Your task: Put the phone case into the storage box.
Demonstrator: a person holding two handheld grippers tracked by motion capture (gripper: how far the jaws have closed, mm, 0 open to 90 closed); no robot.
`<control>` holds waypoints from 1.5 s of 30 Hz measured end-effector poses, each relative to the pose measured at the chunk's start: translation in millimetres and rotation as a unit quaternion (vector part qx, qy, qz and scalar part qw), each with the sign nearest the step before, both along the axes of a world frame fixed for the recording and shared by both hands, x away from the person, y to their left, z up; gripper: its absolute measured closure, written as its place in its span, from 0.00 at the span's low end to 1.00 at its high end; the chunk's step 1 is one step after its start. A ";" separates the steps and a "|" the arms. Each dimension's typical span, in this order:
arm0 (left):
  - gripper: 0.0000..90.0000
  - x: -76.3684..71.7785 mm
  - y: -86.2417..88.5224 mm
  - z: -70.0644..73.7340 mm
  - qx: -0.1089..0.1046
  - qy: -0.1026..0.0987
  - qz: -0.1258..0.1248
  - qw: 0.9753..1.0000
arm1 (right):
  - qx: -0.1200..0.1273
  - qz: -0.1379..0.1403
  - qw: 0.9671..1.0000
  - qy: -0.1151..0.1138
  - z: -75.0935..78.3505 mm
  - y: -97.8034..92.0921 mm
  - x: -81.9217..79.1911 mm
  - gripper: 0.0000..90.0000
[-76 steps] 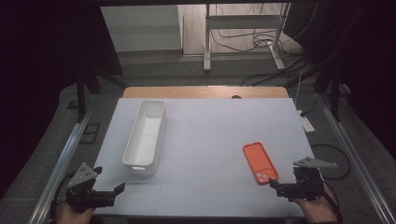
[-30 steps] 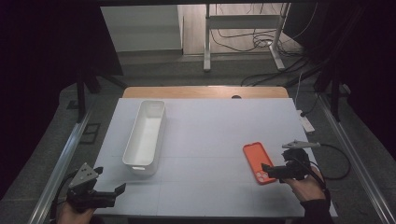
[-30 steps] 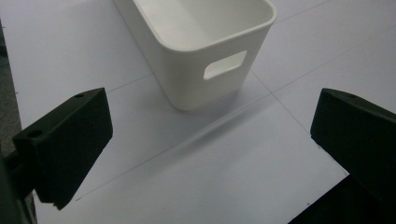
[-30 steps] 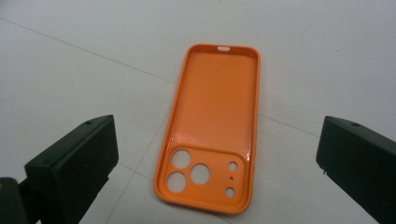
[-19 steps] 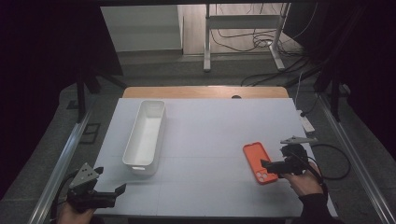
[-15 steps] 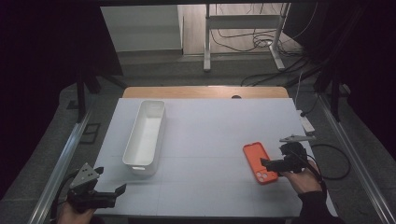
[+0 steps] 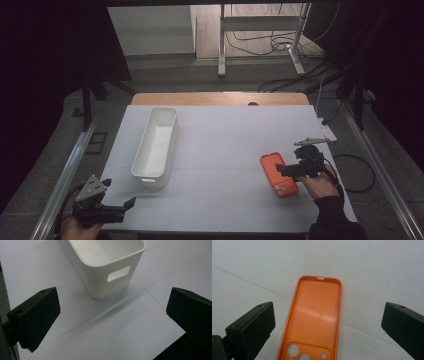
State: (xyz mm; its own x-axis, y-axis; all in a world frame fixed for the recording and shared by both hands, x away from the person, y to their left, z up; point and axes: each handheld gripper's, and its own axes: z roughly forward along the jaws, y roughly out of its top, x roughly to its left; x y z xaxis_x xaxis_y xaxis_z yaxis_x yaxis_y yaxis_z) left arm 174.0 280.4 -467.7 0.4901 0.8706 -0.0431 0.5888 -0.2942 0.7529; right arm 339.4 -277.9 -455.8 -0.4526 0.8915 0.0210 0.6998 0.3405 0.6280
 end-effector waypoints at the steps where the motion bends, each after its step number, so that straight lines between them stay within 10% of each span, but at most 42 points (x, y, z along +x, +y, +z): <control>1: 0.00 0.0 0.0 0.0 0.000 0.000 0.000 1.000 | -0.002 0.000 1.000 0.000 -0.1 0.6 1.1 0.00; 21: 0.00 0.2 -0.9 -0.1 0.002 0.001 -0.003 1.000 | -0.024 0.016 0.999 0.020 -7.0 12.7 22.9 0.01; 24: 0.00 0.2 -0.9 -0.2 0.002 0.001 -0.003 1.000 | -0.027 0.023 0.999 0.026 -8.1 13.4 23.8 0.09; 35: 0.00 0.2 -1.7 -0.2 0.007 0.000 -0.004 1.000 | -0.032 0.062 0.996 0.064 -11.5 14.2 26.8 0.94; 45: 0.00 0.3 -2.5 -0.3 0.010 0.000 -0.006 1.000 | -0.031 0.036 0.996 0.070 -18.1 5.9 33.4 0.99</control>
